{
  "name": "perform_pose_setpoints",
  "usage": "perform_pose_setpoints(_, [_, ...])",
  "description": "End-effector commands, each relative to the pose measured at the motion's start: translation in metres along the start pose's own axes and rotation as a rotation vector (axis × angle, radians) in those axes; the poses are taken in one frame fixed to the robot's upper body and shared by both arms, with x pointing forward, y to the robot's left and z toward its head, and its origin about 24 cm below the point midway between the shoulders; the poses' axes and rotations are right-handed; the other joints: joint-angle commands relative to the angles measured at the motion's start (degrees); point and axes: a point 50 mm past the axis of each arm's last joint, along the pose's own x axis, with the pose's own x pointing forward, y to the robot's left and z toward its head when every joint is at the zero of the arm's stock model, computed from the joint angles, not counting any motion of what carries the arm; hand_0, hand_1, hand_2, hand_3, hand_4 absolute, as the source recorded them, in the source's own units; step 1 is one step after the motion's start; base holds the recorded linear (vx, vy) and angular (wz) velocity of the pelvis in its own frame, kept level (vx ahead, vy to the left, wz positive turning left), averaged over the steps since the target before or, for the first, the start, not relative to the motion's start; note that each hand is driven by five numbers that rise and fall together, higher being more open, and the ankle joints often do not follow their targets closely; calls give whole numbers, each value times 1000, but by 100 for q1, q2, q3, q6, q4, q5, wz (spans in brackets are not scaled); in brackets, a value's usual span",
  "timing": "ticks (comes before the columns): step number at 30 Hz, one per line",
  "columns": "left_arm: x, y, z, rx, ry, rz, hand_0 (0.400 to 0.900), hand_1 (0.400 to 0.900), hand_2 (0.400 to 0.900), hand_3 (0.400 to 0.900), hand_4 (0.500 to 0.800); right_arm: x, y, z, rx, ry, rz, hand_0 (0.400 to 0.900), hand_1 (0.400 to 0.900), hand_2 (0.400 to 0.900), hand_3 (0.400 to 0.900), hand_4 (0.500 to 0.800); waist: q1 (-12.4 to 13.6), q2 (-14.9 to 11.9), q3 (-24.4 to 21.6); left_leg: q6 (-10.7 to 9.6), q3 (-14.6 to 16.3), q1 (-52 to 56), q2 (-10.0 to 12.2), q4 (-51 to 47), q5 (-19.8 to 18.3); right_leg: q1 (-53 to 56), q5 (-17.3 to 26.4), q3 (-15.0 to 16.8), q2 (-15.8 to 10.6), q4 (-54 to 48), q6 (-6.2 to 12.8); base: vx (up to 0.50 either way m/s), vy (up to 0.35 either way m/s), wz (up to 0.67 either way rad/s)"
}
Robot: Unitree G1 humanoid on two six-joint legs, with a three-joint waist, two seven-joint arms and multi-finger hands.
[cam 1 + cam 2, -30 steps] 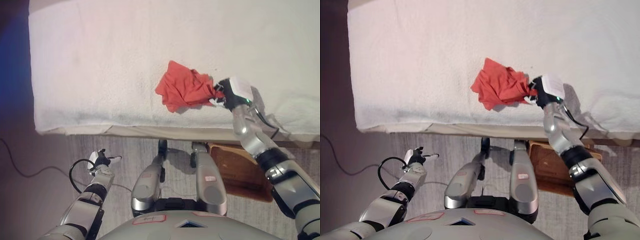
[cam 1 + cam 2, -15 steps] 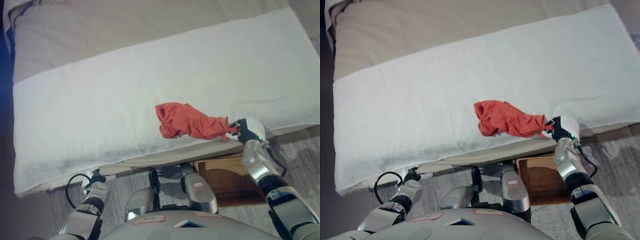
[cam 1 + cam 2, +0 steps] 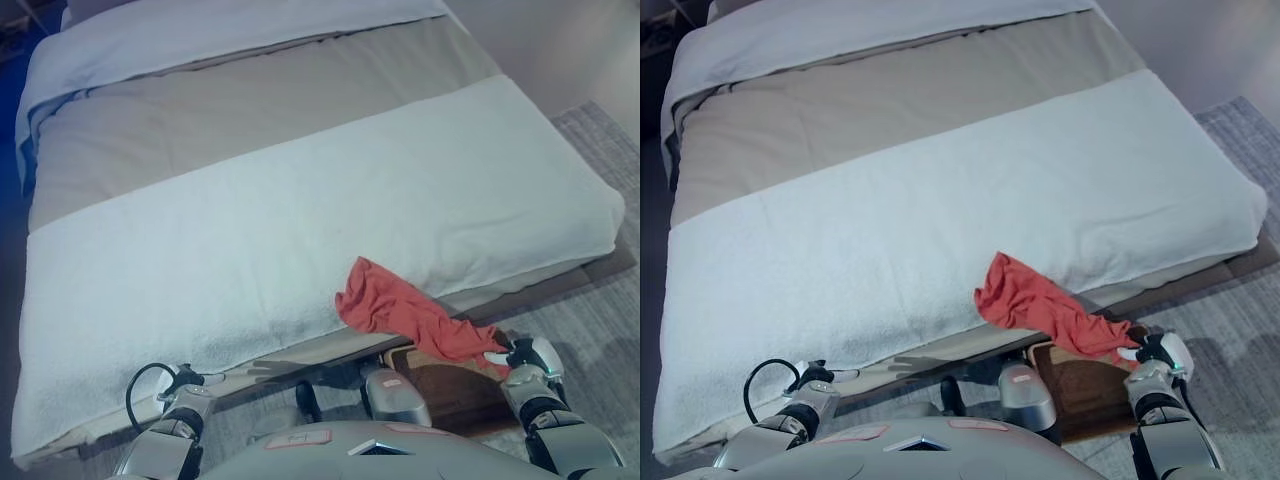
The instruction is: Put the clothes on the bed into the basket.
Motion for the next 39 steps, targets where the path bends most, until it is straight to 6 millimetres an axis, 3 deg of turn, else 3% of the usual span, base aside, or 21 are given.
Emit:
perform_pose_setpoints(1, [12, 37, -4, 63, 26, 125, 900, 900, 900, 900, 800, 9, -31, -7, 89, 95, -135, 400, 400, 400, 400, 500, -68, 88, -125, -7, 290, -44, -170, 30, -107, 118, -131, 309, -27, 154, 594, -2, 0, -10])
perform_pose_setpoints(8, [13, 41, 2, 69, 19, 126, 900, 900, 900, 900, 800, 8, -41, -50, 186, 311, -170, 400, 400, 400, 400, 500, -157, 142, -226, -1, 373, 38, -159, 30, -155, 179, -137, 362, -4, 155, 620, 2, 0, -7])
perform_pose_setpoints(17, [13, 49, 23, 92, -34, 136, 900, 900, 900, 900, 800, 0, -46, -88, 208, 494, -173, 400, 400, 400, 400, 500, -209, 157, -298, -6, 397, 95, -132, 30, -184, 240, -166, 353, 0, 127, 633, 0, 0, 0])
perform_pose_setpoints(26, [13, 50, 29, 99, -52, 138, 900, 900, 900, 900, 800, -1, -45, -89, 200, 487, -167, 400, 400, 400, 400, 500, -235, 178, -290, -17, 418, 129, -115, 30, -191, 294, -181, 363, -1, 108, 621, 0, 0, 0])
perform_pose_setpoints(27, [13, 50, 29, 98, -53, 134, 900, 900, 900, 900, 800, 0, -45, -88, 205, 482, -165, 461, 461, 461, 461, 536, -234, 183, -294, -18, 415, 131, -114, 30, -188, 302, -185, 362, -2, 106, 620, 0, 0, 0])
perform_pose_setpoints(28, [14, 51, 28, 91, -51, 135, 900, 900, 900, 900, 800, 0, -46, -87, 191, 477, -162, 847, 847, 847, 847, 768, -228, 187, -290, -18, 415, 134, -111, 30, -190, 308, -189, 360, -6, 108, 618, 0, 0, 0])
perform_pose_setpoints(29, [13, 51, 31, 98, -57, 135, 900, 900, 900, 900, 800, 0, -43, -85, 200, 473, -131, 900, 900, 900, 900, 800, -231, 185, -290, -17, 410, 138, -107, 30, -195, 313, -194, 359, -7, 102, 615, 0, 0, 0])
perform_pose_setpoints(39, [14, 52, 29, 86, -44, 124, 900, 900, 900, 900, 800, 2, -28, -67, 148, 381, -59, 900, 900, 900, 900, 800, -233, 171, -275, -16, 450, 164, -84, 30, -201, 327, -196, 398, 26, 94, 589, -5, -4, -3])
